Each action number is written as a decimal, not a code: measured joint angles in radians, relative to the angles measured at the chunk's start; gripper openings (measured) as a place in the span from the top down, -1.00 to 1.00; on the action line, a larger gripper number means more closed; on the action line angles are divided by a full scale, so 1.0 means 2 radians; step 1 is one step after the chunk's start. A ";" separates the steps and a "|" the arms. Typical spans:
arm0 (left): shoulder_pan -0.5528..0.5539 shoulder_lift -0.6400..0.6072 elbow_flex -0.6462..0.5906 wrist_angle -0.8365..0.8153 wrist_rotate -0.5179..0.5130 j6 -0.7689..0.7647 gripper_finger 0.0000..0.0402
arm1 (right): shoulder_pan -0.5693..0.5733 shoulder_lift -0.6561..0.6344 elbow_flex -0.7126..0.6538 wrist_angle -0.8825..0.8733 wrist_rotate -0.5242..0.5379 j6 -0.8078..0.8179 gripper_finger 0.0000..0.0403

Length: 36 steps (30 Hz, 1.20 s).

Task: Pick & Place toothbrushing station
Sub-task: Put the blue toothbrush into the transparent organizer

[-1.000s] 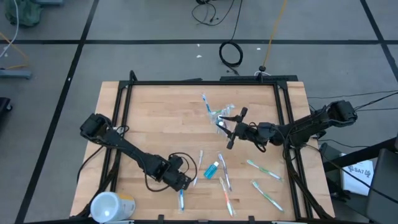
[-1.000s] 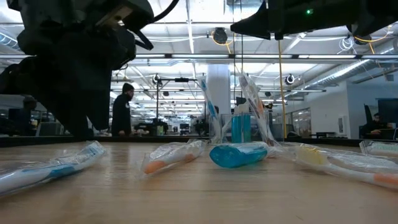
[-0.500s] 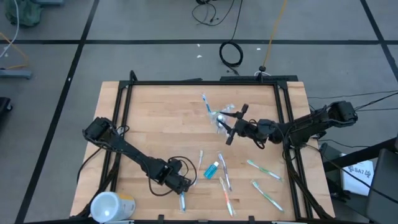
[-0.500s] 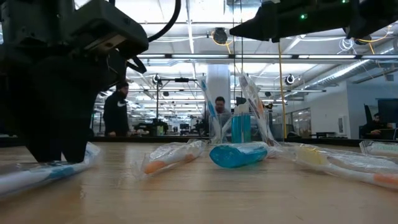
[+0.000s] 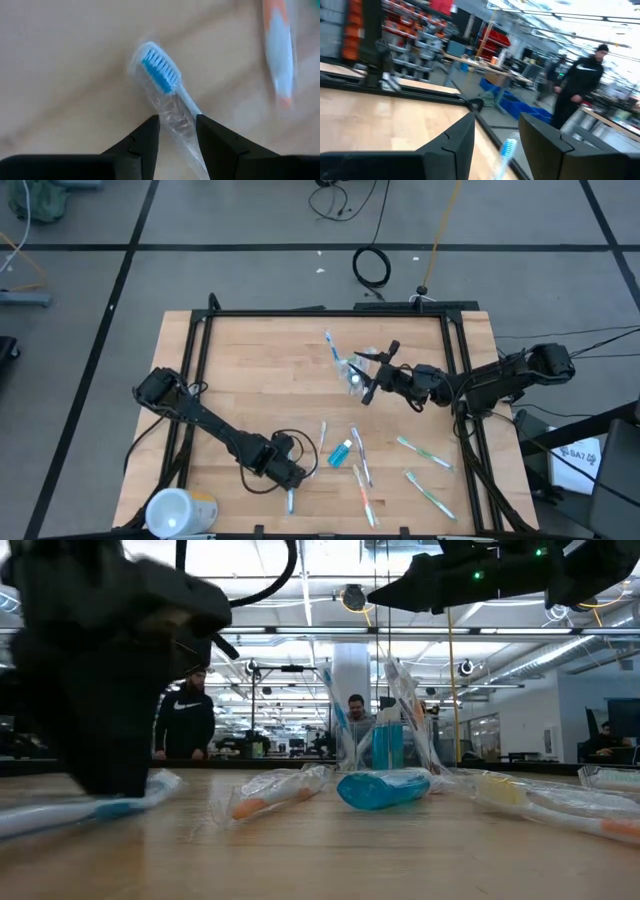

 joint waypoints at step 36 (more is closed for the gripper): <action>0.039 0.015 0.000 -0.018 -0.027 0.018 0.35 | -0.007 0.000 0.000 -0.001 -0.124 0.003 0.29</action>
